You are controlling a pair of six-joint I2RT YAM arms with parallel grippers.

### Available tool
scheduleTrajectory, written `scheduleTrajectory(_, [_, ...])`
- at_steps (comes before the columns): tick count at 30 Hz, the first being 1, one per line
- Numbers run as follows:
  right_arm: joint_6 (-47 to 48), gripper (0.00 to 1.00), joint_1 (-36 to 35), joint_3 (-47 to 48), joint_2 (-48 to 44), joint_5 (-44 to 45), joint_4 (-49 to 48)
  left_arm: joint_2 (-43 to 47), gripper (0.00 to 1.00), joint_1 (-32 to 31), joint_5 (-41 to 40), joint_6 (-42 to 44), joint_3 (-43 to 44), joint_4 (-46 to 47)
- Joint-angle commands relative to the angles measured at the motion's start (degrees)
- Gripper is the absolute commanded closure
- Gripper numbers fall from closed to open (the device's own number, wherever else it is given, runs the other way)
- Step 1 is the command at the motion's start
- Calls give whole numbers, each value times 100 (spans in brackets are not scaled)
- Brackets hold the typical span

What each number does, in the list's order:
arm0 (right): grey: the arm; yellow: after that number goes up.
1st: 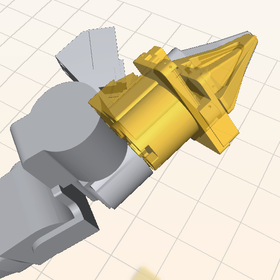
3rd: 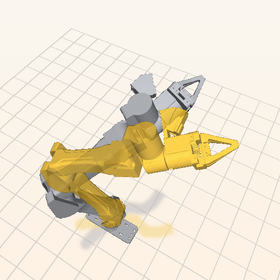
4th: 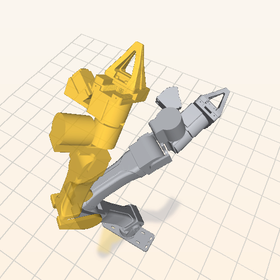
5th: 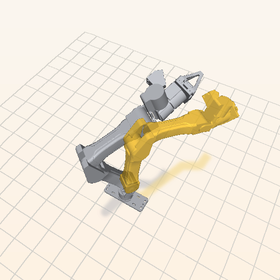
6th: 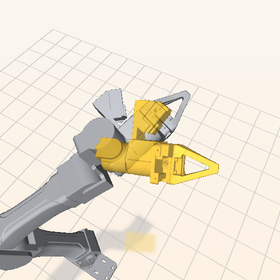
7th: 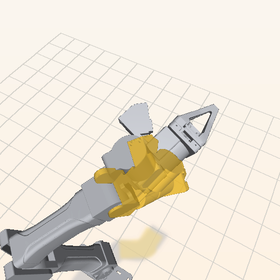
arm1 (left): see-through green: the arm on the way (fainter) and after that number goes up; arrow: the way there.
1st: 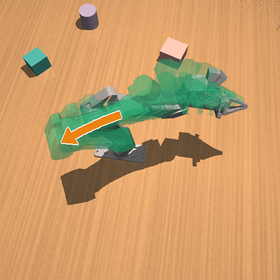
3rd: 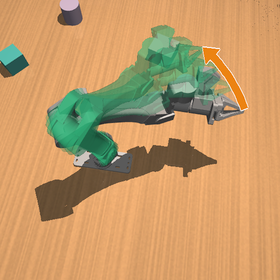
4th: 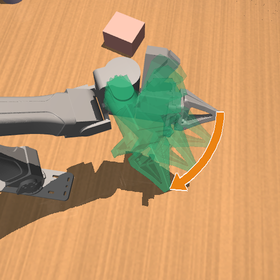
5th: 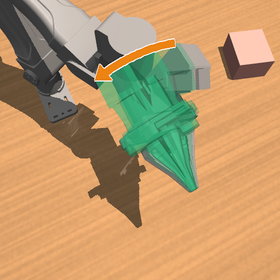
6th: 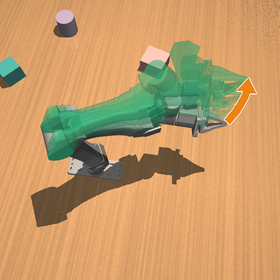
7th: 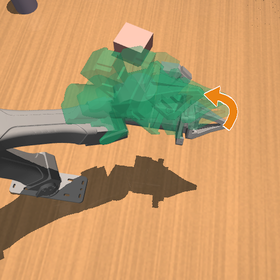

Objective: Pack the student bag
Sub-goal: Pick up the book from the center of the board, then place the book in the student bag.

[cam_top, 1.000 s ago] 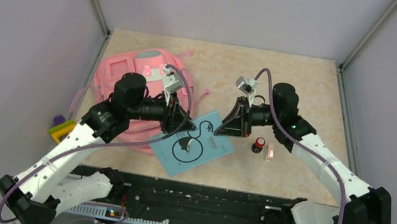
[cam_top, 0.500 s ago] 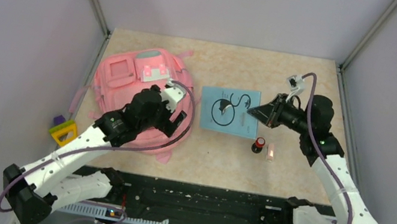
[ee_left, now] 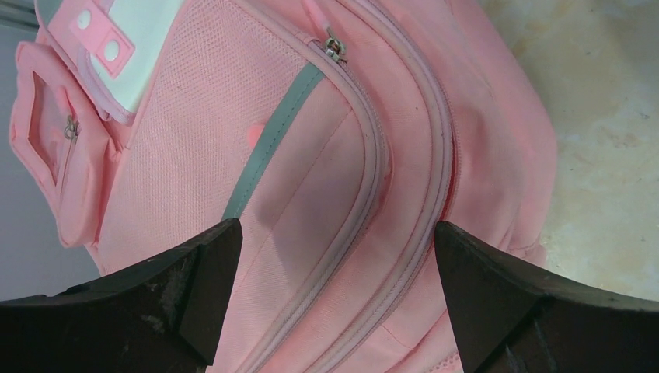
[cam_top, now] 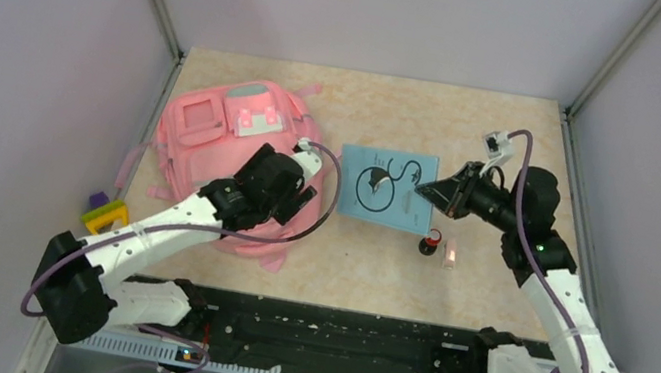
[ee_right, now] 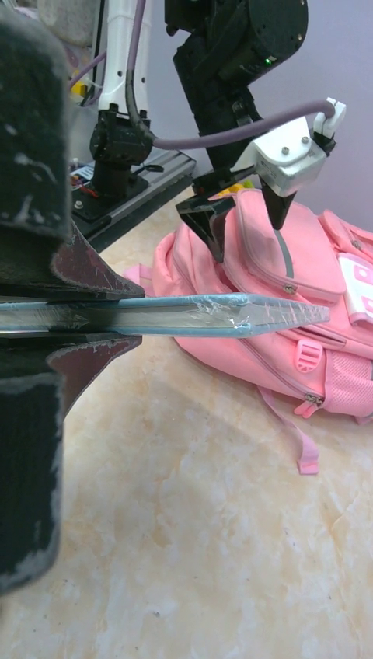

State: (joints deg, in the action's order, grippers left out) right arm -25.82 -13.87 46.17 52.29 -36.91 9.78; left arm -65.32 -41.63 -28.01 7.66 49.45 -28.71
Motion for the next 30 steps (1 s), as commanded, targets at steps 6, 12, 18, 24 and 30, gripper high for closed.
scheduleTrajectory(6, [-415,100,-33,-78,-183,-422,-921,-272,2,-14,-455,-16,62,146])
scheduleTrajectory(12, [-471,100,-32,-115,-232,-484,-935,-496,2,-12,-828,13,188,6])
scheduleTrajectory(18, [-947,100,-34,-393,-288,-470,-1502,-601,10,-12,-2293,-185,409,-104])
scheduleTrajectory(24, [-1687,100,-37,-798,-433,-88,-2011,-643,28,-12,-3176,-462,637,-275])
scheduleTrajectory(30, [-2501,100,-206,-1171,-642,521,-2530,-504,99,-12,-3236,-280,951,-208])
